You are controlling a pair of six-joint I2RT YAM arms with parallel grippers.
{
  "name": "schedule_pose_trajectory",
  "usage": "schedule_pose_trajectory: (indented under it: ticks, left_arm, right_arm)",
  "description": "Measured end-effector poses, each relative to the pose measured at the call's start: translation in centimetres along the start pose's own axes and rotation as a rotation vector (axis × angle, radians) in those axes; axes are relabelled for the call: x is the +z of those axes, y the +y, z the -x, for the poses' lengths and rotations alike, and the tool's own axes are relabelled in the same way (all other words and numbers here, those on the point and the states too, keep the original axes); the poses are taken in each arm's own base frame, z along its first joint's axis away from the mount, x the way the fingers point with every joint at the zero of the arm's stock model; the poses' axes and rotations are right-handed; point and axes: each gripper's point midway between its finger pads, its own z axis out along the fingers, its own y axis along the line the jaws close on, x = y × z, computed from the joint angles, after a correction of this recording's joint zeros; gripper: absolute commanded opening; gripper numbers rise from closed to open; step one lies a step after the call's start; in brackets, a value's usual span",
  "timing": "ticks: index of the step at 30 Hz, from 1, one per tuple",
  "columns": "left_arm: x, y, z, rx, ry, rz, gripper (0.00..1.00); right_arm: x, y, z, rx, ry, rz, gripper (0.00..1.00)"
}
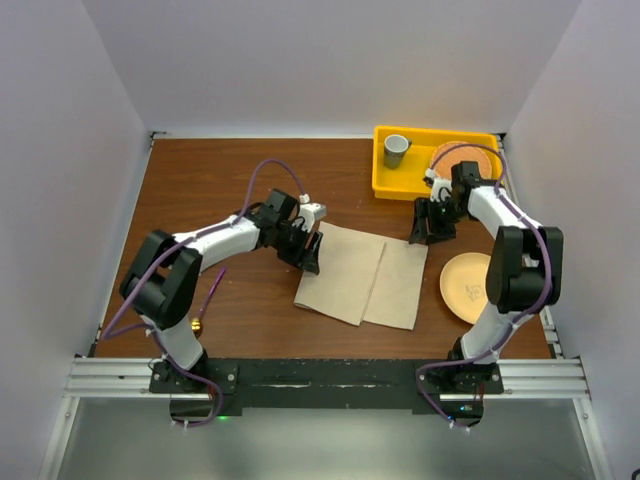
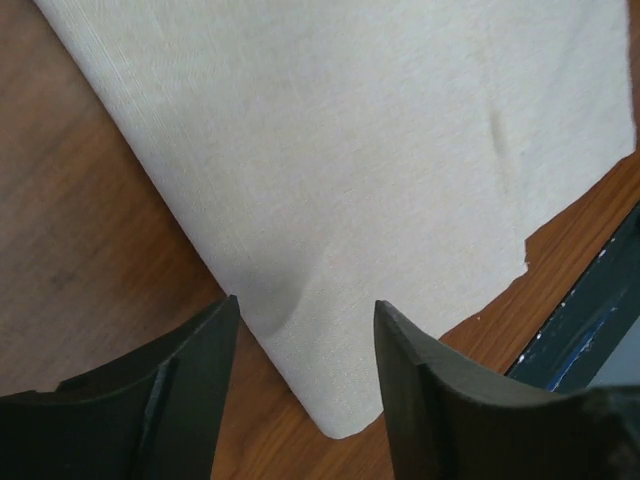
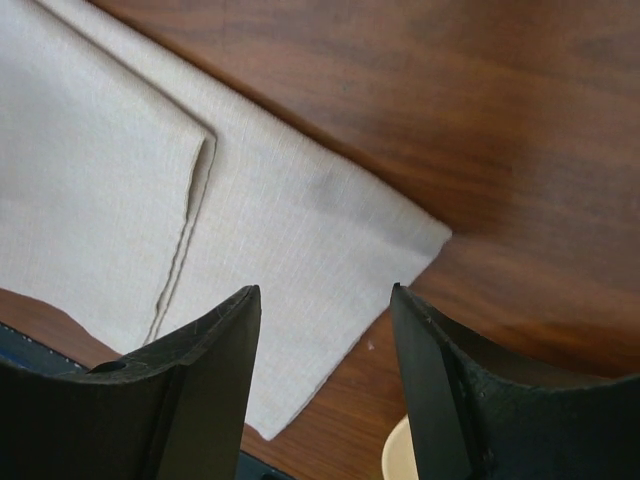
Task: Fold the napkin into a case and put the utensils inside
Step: Move the square folded napkin to the center of the board, then move the square-folded napkin to the center of the board.
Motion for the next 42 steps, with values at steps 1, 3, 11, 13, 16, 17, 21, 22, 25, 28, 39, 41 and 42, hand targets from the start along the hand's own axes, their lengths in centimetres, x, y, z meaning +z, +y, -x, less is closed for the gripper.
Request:
schedule_pose_trajectory:
  ticks: [1, 3, 11, 13, 16, 17, 21, 22, 25, 28, 39, 41, 42]
  left_arm:
    - [0.5, 0.4, -0.7, -0.003, 0.029, 0.015, 0.63]
    - [1.2, 1.3, -1.6, -0.011, 0.064, 0.045, 0.62]
    - [2.9, 1.7, -2.1, 0.014, 0.115, 0.059, 0.07]
    - [3.1, 1.9, -2.4, 0.025, 0.137, 0.055, 0.0]
    - [2.6, 3.1, -2.3, 0.092, 0.18, 0.061, 0.0]
    - [2.3, 3.7, -2.1, 0.121, 0.196, 0.067, 0.0]
    - [1.5, 8.7, 1.8, 0.267, 0.226, 0.136, 0.24]
    - [1.3, 10.4, 3.5, 0.316, 0.217, 0.164, 0.37]
    - [0.7, 14.8, 9.3, 0.442, 0.144, 0.243, 0.59]
    - [-1.2, 16.2, 13.5, 0.499, 0.045, 0.25, 0.63]
    - [-5.2, 7.7, 9.4, 0.593, -0.128, 0.097, 0.6]
    - [-4.8, 6.8, 8.7, 0.631, -0.132, 0.085, 0.59]
    - [-4.5, 6.5, 8.3, 0.648, -0.13, 0.079, 0.59]
  right_arm:
    - [0.4, -0.1, 0.5, -0.006, 0.001, 0.007, 0.61]
    - [1.1, -0.4, 1.3, -0.016, -0.005, 0.013, 0.64]
    - [1.7, -0.4, 2.2, -0.038, -0.019, 0.033, 0.7]
    - [1.6, -0.3, 2.3, -0.048, -0.021, 0.037, 0.7]
    - [1.5, -0.1, 2.2, -0.057, -0.018, 0.051, 0.71]
    - [1.5, 0.1, 2.1, -0.058, -0.014, 0.06, 0.71]
    - [1.2, 0.8, 1.8, -0.061, -0.013, 0.089, 0.71]
    - [1.1, 1.1, 1.6, -0.063, -0.015, 0.097, 0.7]
    - [0.9, 2.0, 0.5, -0.063, -0.011, 0.124, 0.67]
    - [1.3, 2.9, -0.2, -0.057, -0.001, 0.148, 0.62]
    - [4.4, 8.3, -0.9, -0.089, -0.004, 0.229, 0.47]
    - [5.4, 9.3, -1.5, -0.099, 0.009, 0.24, 0.45]
    - [5.8, 9.6, -2.0, -0.099, 0.018, 0.243, 0.43]
